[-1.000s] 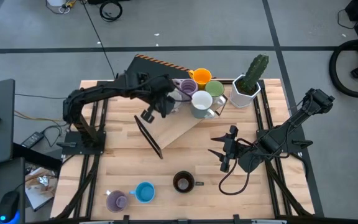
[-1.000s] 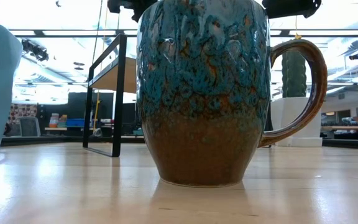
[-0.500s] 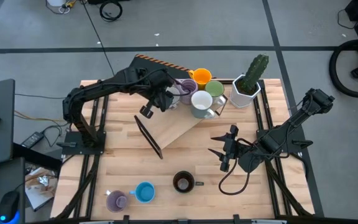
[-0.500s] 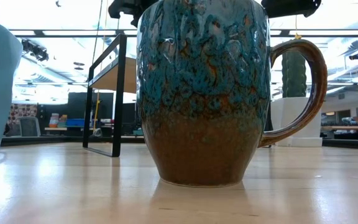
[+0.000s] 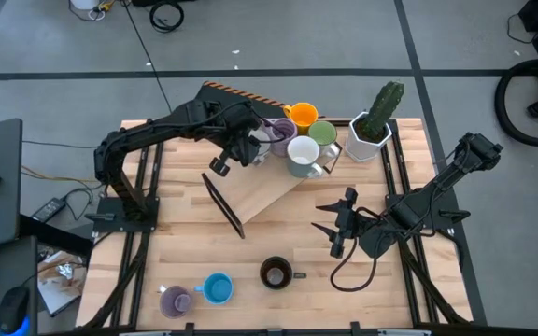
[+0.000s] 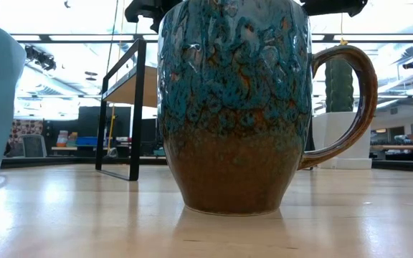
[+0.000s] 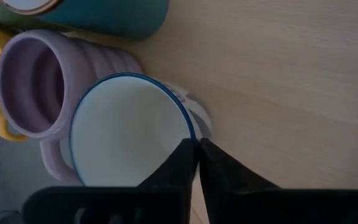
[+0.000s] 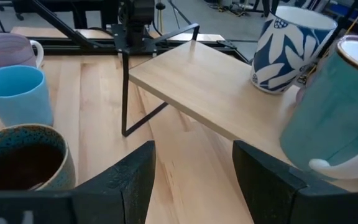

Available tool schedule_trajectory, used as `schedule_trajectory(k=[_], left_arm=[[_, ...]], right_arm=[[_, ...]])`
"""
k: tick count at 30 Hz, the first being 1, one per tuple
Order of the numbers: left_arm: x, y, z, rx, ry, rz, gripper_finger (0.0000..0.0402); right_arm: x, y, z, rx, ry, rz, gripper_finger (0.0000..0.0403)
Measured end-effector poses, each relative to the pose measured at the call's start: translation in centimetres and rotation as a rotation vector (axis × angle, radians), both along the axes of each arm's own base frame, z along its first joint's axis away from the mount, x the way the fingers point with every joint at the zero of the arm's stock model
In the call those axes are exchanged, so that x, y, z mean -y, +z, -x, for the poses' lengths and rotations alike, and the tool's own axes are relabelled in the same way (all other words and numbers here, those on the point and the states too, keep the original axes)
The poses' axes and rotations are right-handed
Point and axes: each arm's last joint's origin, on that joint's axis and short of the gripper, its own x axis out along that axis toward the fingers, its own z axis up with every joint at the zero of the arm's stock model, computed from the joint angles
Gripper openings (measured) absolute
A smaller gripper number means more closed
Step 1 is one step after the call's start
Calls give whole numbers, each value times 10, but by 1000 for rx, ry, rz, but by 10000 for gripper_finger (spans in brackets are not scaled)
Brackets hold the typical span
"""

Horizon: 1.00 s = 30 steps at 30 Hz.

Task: Place coffee mugs
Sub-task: Put the blue patterned mug on the shelf

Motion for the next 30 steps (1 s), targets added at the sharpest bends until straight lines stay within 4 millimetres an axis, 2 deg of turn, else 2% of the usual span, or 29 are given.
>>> schedule_trajectory(k=[20, 25, 30], left_arm=[[-1, 0, 0, 11, 92, 4, 107], [-1, 0, 0, 11, 94, 6, 109], [-1, 1, -1, 43, 170, 41, 106]], right_arm=[[-1, 1, -1, 9, 5, 1, 220], [-1, 1, -1, 9, 4, 1, 220], [-1, 1, -1, 11, 3, -4, 220]])
